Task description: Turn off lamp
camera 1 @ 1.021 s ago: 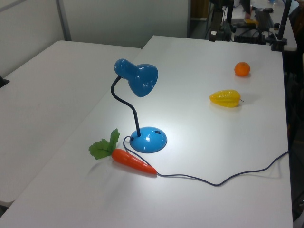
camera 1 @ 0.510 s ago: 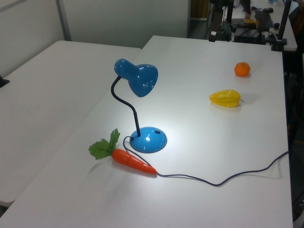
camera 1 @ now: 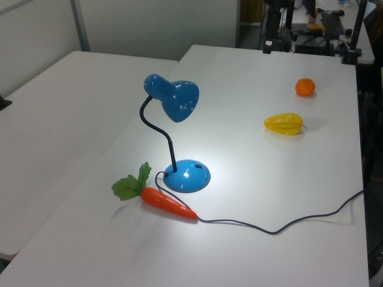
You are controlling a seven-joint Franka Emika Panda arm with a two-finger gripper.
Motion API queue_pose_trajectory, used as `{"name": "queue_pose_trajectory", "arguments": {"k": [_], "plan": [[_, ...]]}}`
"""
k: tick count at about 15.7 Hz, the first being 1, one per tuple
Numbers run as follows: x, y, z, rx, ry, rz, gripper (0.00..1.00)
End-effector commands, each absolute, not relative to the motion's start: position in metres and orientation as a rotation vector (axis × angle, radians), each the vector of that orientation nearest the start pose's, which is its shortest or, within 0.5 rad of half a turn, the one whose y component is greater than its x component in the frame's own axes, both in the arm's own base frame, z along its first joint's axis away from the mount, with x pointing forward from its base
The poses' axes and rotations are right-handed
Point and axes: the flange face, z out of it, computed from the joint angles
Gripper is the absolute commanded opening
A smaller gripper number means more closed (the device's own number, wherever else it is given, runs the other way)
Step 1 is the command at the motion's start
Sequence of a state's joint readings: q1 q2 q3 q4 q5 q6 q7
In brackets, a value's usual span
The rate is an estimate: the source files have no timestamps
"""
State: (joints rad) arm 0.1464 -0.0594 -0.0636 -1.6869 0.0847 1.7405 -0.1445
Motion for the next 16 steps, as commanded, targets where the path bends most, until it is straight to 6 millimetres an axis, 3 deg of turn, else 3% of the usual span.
{"name": "queue_pose_trajectory", "arguments": {"k": [1, 8, 16], "plan": [[0.551, 0.053, 0.617, -3.025, -0.353, -0.202, 0.60], [0.550, 0.055, 0.612, -3.015, -0.447, -0.192, 0.27], [0.552, 0.057, 0.606, -3.003, -0.441, -0.173, 0.15]]}}
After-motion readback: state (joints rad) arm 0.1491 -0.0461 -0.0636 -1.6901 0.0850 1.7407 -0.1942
